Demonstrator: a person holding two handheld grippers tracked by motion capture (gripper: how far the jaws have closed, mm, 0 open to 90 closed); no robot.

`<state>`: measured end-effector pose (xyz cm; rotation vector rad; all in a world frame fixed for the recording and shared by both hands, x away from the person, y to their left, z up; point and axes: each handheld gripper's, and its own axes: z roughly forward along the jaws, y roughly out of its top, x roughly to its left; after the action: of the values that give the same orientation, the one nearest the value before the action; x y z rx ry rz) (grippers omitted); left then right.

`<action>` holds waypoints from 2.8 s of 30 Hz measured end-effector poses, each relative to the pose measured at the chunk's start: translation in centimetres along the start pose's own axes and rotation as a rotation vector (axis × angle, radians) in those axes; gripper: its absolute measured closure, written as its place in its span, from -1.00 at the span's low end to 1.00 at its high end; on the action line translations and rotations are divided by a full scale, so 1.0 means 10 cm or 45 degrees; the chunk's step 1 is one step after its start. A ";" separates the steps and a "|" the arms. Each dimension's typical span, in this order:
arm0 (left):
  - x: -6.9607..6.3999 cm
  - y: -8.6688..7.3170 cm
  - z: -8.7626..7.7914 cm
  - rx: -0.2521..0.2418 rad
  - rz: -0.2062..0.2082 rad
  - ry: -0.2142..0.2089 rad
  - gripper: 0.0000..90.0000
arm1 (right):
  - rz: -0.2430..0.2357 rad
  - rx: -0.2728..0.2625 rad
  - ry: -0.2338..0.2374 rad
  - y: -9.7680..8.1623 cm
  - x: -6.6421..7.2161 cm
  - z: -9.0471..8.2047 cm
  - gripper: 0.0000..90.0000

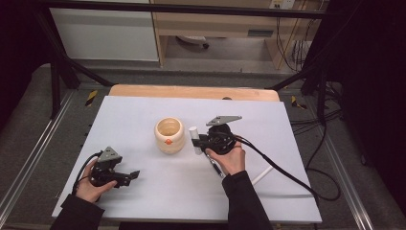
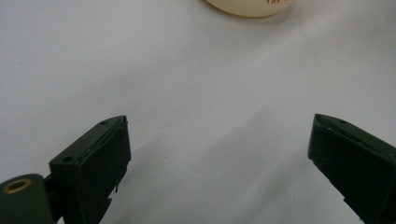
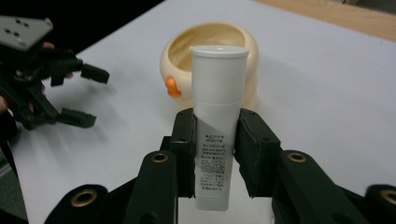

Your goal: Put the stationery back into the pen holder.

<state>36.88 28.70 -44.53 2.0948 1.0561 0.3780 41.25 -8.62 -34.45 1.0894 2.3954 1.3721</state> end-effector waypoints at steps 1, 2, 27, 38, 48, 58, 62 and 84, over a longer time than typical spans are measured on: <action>0.00 0.00 0.00 0.000 0.000 0.000 -0.87 | 0.008 -0.017 0.000 0.01 0.00 -0.01 0.55; 0.00 0.00 0.00 0.001 0.000 -0.001 -0.87 | 0.010 -0.037 -0.004 0.02 0.00 -0.02 0.55; 0.00 0.00 0.00 0.000 0.002 -0.002 -0.87 | 0.051 -0.266 -0.043 0.44 0.11 0.25 0.55; 0.00 0.00 0.00 -0.005 -0.001 -0.003 -0.87 | 0.068 -0.281 -0.055 0.56 0.11 0.51 0.55; 0.00 0.00 -0.01 -0.004 0.002 -0.004 -0.87 | 0.070 -0.287 -0.054 0.61 0.11 0.71 0.55; 0.00 0.00 -0.01 -0.004 0.002 -0.005 -0.87 | 0.083 -0.266 -0.054 0.53 0.07 0.90 0.55; 0.00 0.00 -0.01 -0.004 0.000 -0.007 -0.87 | 0.083 -0.255 -0.054 0.49 0.07 0.97 0.55; 0.00 0.00 -0.01 -0.003 0.003 -0.007 -0.87 | 0.084 -0.162 -0.048 0.22 0.08 1.27 0.55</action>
<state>36.85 28.76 -44.49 2.0940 1.0497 0.3747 47.92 1.21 -39.64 1.1589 2.2305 1.4882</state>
